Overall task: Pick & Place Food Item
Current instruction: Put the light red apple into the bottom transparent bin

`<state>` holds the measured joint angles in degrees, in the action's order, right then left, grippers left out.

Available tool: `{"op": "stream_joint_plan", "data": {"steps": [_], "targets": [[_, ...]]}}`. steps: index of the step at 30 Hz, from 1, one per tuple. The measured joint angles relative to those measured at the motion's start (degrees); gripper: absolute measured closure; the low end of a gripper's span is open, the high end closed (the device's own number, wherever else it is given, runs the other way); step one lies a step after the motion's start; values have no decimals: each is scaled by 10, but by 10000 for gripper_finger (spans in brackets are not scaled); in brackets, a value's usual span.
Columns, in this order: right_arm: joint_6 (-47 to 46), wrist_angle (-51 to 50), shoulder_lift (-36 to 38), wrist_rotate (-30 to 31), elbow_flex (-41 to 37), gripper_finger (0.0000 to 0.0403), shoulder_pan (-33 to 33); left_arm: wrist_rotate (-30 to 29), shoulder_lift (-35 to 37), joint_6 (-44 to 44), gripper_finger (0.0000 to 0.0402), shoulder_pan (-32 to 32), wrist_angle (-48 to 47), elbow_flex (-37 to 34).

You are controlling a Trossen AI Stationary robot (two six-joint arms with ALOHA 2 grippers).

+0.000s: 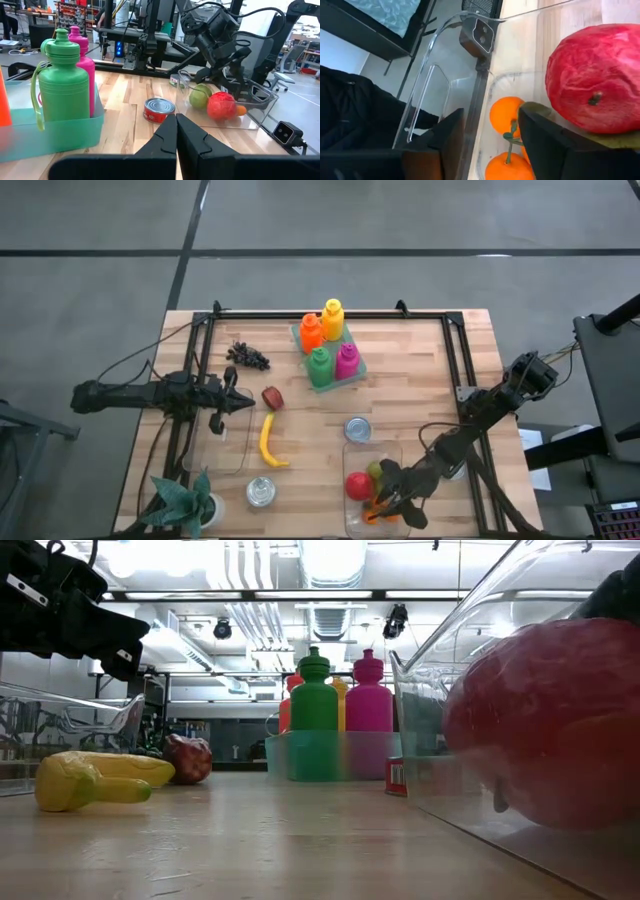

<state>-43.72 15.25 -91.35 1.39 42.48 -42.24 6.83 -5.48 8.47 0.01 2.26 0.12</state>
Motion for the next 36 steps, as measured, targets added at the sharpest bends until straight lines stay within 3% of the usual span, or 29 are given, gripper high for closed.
{"op": "stream_joint_plan", "data": {"steps": [8, 15, 18, 27, 29, 36], "targets": [[3, -1, 20, 0, 6, 204, 0, 0, 0, 0, 401, 0, 0, 0], [60, -33, 104, 12, 6, 204, 7, 0, 0, 0, 401, 0, 0, 0], [79, -45, 150, 70, 6, 203, 10, 0, 0, 0, 401, 0, 0, 0], [143, -42, 237, 338, 6, 203, 12, 0, 0, 0, 401, 0, 0, 0], [144, -44, 240, 363, 6, 203, 16, 0, 0, 0, 401, 0, 0, 0], [212, -44, 238, 366, 6, 203, 25, 0, 0, 0, 401, 0, 0, 0]]}}
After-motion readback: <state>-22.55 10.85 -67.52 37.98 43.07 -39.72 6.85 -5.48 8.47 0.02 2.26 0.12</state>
